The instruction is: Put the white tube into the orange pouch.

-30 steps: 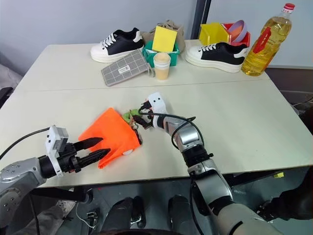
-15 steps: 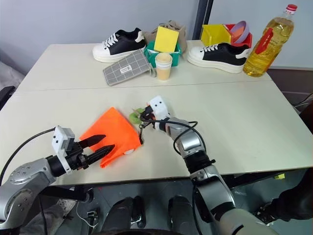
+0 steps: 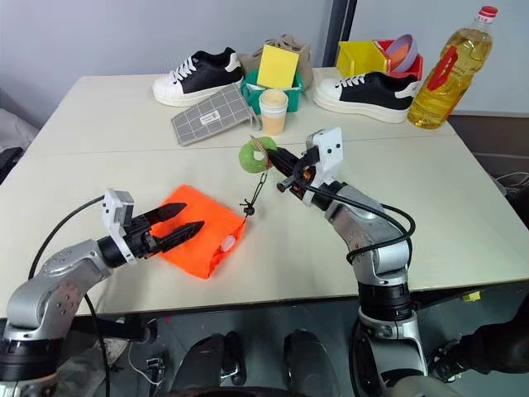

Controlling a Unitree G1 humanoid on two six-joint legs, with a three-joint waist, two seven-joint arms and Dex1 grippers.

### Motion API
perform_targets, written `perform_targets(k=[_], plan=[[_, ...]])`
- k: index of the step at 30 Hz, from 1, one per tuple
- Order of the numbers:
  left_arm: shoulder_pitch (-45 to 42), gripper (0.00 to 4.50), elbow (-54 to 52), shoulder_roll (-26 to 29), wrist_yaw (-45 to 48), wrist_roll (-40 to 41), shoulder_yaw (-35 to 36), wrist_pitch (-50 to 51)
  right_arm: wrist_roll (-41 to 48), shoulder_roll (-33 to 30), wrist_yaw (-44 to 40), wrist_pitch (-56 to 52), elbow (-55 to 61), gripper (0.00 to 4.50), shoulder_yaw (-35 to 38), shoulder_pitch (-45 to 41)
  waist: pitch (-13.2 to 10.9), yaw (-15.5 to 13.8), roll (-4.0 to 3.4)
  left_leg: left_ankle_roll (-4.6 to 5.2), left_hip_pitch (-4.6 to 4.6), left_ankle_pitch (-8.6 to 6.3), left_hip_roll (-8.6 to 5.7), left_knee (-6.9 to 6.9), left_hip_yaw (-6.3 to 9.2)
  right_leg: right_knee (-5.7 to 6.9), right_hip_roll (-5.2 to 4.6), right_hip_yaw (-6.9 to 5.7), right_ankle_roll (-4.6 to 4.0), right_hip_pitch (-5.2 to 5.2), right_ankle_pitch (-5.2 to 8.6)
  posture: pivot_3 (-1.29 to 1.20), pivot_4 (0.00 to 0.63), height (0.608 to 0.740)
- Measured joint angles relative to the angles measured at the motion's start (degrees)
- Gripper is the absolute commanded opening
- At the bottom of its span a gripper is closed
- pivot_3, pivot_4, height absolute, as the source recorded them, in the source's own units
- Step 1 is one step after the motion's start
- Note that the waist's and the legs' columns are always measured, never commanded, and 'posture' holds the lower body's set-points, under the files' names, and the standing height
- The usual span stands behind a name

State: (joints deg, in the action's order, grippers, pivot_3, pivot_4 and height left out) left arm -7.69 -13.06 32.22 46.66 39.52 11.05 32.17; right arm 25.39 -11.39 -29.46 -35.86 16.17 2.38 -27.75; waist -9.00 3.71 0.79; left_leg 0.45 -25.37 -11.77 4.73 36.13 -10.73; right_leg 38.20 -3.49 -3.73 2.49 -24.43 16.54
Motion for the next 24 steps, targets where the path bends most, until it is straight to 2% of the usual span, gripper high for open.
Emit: perform_targets(k=[8,12,24], plan=[[-6.88,4.43,6.4,-0.78,6.89,0.44,-4.7,1.51,0.61,0.22,0.91,0.04,-0.01,0.0,-1.89,0.08,0.0,-0.68,0.0,-0.01,0.0,0.03,-0.01,0.02,-0.02,0.0,0.01,0.0,0.02,0.01,0.0,0.0,0.15,0.74],[-9.91,4.43,9.92,-1.91,9.04,-2.11,-8.72,0.57,0.6,0.19,0.8,0.64,-0.02,0.0,-2.95,0.06,0.0,-1.11,0.0,-0.01,0.0,0.03,-0.01,0.04,-0.02,0.01,0.04,0.01,0.02,0.01,0.0,0.0,0.15,0.74],[-10.42,4.43,12.07,-3.5,10.0,-5.17,-9.9,-2.13,3.72,1.33,1.08,1.67,1.85,0.0,-3.72,-1.92,0.0,-1.19,0.01,0.0,-0.01,0.04,-0.01,0.06,-0.01,0.02,0.03,0.01,0.02,0.01,0.0,0.0,0.15,0.74]])
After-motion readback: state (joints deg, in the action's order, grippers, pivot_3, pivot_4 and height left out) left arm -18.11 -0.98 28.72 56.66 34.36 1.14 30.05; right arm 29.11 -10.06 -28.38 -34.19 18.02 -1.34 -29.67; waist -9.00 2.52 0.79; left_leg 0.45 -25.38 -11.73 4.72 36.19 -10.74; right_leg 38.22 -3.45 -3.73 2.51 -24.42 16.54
